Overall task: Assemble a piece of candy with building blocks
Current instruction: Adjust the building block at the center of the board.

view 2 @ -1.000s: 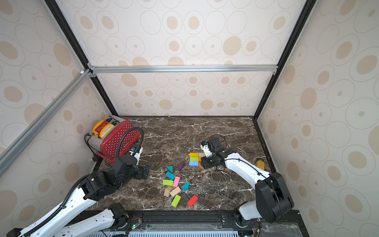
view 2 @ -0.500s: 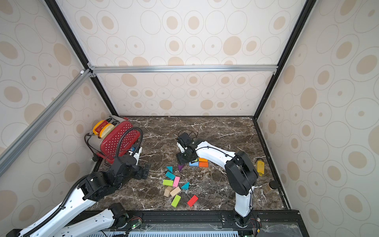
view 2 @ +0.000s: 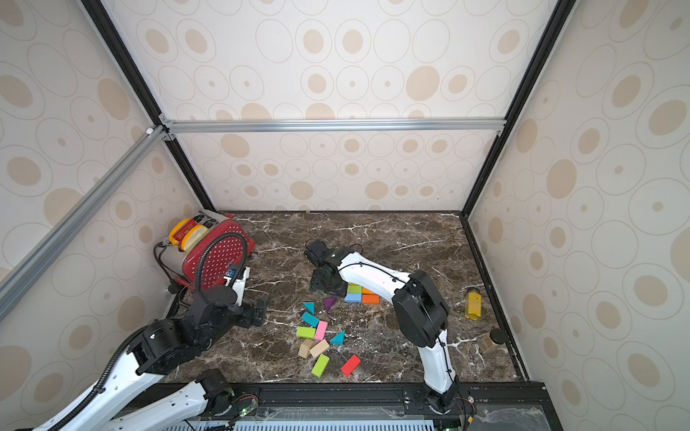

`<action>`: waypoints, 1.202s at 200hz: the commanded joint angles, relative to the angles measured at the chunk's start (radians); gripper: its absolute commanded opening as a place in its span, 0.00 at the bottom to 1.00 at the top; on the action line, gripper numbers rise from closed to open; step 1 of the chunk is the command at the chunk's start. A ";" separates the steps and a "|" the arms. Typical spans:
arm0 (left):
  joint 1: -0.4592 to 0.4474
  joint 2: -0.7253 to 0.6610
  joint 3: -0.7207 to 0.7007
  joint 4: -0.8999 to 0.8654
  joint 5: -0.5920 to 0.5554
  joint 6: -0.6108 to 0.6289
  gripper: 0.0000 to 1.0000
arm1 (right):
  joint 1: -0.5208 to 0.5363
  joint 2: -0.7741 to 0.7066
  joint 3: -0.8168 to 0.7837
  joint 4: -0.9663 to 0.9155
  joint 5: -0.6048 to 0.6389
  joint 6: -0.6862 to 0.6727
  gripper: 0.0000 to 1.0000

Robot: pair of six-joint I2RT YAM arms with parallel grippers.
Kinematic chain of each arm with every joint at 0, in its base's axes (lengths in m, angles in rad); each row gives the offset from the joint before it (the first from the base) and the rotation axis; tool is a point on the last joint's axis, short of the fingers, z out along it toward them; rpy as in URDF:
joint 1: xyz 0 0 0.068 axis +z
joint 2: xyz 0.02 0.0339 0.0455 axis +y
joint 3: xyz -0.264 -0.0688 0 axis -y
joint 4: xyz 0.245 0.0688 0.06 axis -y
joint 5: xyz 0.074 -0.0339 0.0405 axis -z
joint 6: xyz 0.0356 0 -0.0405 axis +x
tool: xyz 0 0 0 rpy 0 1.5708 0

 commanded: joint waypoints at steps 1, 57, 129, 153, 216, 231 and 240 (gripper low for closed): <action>0.005 -0.013 0.006 -0.007 -0.021 -0.005 0.99 | 0.009 0.039 0.032 -0.124 0.058 0.141 0.76; 0.005 -0.024 0.006 -0.003 -0.009 -0.004 0.99 | 0.016 0.129 0.096 -0.164 0.036 0.143 0.76; 0.006 -0.021 0.006 0.001 0.005 -0.002 0.99 | 0.015 0.181 0.104 -0.122 0.000 0.134 0.66; 0.005 -0.022 0.007 0.000 0.006 -0.002 0.99 | 0.015 0.186 0.102 -0.113 -0.015 0.138 0.64; 0.006 -0.019 0.005 0.000 0.010 -0.002 0.99 | 0.017 0.181 0.089 -0.097 -0.012 0.141 0.48; 0.005 -0.020 0.005 0.001 0.010 -0.003 0.99 | 0.017 0.181 0.079 -0.085 -0.018 0.143 0.45; 0.006 -0.021 0.004 0.000 0.009 -0.003 0.99 | 0.018 0.183 0.070 -0.073 -0.030 0.143 0.42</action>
